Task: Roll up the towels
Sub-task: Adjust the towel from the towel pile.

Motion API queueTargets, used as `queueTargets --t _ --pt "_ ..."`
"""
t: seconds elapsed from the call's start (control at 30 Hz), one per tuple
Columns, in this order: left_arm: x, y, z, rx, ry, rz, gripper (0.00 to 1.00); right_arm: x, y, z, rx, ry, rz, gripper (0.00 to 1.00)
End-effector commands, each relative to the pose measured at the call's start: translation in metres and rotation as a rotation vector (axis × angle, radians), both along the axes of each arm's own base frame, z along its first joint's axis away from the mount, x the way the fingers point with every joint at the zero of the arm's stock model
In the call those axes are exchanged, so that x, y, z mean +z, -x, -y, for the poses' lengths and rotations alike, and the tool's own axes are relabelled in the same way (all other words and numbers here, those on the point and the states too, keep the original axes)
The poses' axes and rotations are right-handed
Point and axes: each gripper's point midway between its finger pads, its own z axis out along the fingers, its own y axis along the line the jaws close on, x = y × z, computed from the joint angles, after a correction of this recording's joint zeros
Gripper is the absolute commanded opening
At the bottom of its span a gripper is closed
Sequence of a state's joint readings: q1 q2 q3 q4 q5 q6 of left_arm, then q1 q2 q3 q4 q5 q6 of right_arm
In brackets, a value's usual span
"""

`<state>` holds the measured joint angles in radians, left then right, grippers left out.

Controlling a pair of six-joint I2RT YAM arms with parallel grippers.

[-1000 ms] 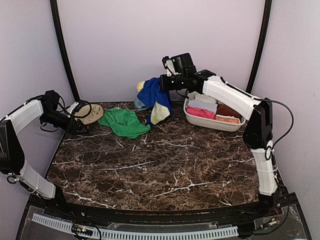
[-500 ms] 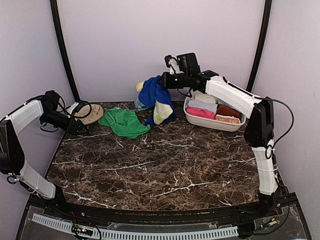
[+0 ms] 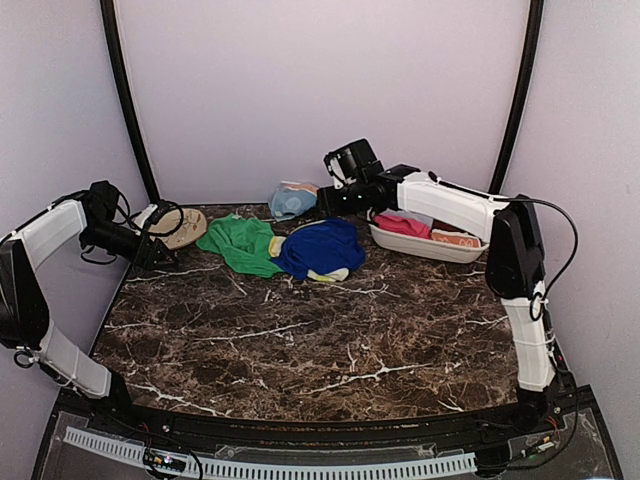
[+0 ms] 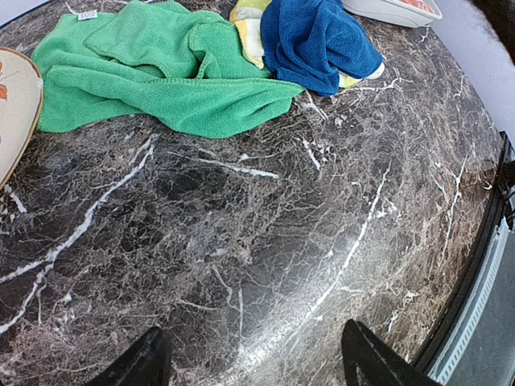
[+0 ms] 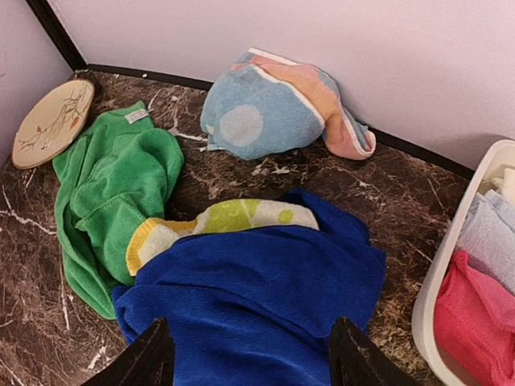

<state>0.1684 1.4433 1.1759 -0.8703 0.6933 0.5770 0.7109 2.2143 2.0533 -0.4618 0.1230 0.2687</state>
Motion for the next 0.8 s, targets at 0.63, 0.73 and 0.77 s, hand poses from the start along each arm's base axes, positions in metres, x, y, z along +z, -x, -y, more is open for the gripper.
queueTargets --t 0.63,0.73,0.77 --pt "-0.007 0.006 0.002 -0.014 0.02 -0.031 0.74 -0.071 0.032 -0.064 0.089 0.259 0.062 0.18" --pt "-0.006 0.006 0.002 -0.015 0.02 -0.03 0.74 -0.051 0.024 -0.061 0.071 0.22 0.09 0.0" --pt "-0.006 0.005 0.002 -0.015 0.02 -0.031 0.73 -0.041 0.022 -0.061 0.067 0.2 0.103 0.0"
